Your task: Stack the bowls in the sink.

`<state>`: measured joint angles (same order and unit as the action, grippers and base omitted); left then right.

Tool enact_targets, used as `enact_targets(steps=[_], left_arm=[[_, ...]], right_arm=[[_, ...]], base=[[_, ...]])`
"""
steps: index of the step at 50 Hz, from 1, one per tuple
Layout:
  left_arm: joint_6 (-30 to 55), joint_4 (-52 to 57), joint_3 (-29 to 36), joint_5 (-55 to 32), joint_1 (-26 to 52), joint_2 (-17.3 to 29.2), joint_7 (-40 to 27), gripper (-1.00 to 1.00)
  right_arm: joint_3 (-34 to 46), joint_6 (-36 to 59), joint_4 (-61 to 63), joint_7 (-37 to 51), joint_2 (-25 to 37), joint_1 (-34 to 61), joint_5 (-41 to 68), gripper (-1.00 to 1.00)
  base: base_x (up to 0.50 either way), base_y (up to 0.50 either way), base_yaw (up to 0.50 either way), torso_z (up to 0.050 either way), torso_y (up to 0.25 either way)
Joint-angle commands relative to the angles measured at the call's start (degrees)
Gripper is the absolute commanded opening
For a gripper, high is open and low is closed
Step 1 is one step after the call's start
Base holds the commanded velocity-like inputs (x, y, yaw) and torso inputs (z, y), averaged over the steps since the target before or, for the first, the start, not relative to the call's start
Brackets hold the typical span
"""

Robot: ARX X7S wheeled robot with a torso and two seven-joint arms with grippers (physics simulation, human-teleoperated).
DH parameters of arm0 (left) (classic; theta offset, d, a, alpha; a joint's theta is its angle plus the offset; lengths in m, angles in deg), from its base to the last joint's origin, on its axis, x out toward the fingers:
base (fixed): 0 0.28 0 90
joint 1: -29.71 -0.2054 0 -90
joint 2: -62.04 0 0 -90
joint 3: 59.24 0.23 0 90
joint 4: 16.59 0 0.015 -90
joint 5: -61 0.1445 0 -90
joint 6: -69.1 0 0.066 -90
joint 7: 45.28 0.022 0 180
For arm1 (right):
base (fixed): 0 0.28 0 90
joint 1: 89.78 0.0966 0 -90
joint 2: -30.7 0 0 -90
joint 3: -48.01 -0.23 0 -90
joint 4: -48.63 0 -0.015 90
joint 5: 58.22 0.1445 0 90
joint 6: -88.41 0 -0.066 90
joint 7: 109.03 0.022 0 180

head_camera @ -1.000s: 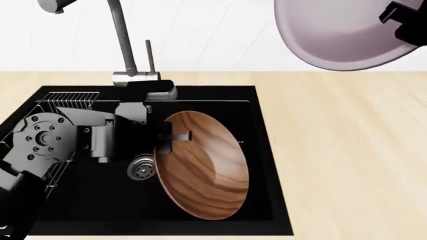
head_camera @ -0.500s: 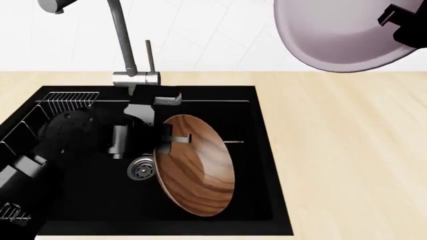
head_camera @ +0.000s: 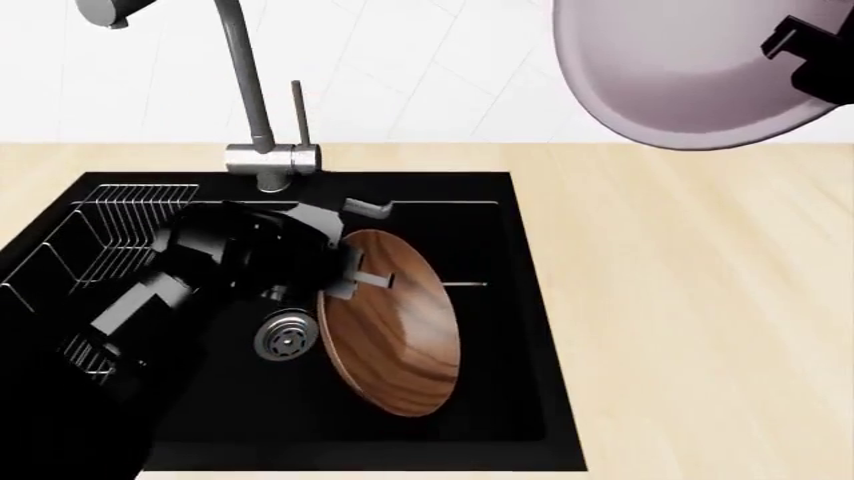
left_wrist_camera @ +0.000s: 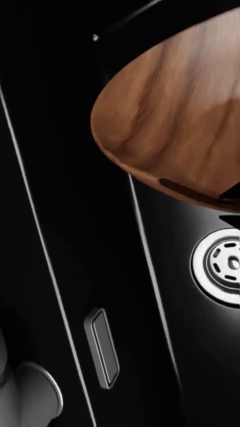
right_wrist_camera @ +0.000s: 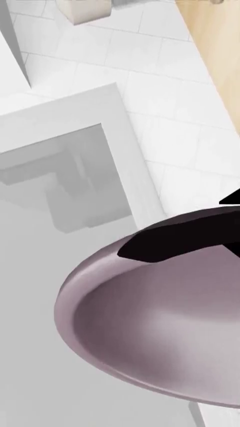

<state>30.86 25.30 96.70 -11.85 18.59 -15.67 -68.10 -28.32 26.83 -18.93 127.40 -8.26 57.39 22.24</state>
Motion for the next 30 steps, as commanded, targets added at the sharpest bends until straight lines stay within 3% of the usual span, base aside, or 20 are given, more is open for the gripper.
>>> enact_targets(steps=[1, 7, 8, 30], left_arm=[[-1.2, -5.35, 2.56, 2.0, -1.03, -4.18, 2.05, -1.0], [0.62, -4.79, 2.27, 0.91, -1.11, -3.95, 2.22, -1.0], [0.96, -4.14, 2.08, 0.6, -0.93, -3.61, 2.24, 1.0], [8.44, 17.15, -3.86, -7.78, 2.28, 6.63, -11.25, 1.0]], right_arm=[[-0.96, -0.28, 0.28, -0.14, 0.28, -0.03, -0.61, -1.0], [-0.82, -0.22, 0.04, -0.39, 0.14, 0.1, -0.77, -1.0], [-0.85, -0.23, 0.04, -0.39, 0.15, 0.09, -0.75, -1.0], [-0.85, 0.55, 0.64, 0.45, 0.18, 1.04, 0.24, -1.0]], base=[[0.0, 0.0, 0.0, 0.0, 0.0], [0.0, 0.0, 0.0, 0.0, 0.0], [0.0, 0.0, 0.0, 0.0, 0.0], [0.0, 0.0, 0.0, 0.0, 0.0]])
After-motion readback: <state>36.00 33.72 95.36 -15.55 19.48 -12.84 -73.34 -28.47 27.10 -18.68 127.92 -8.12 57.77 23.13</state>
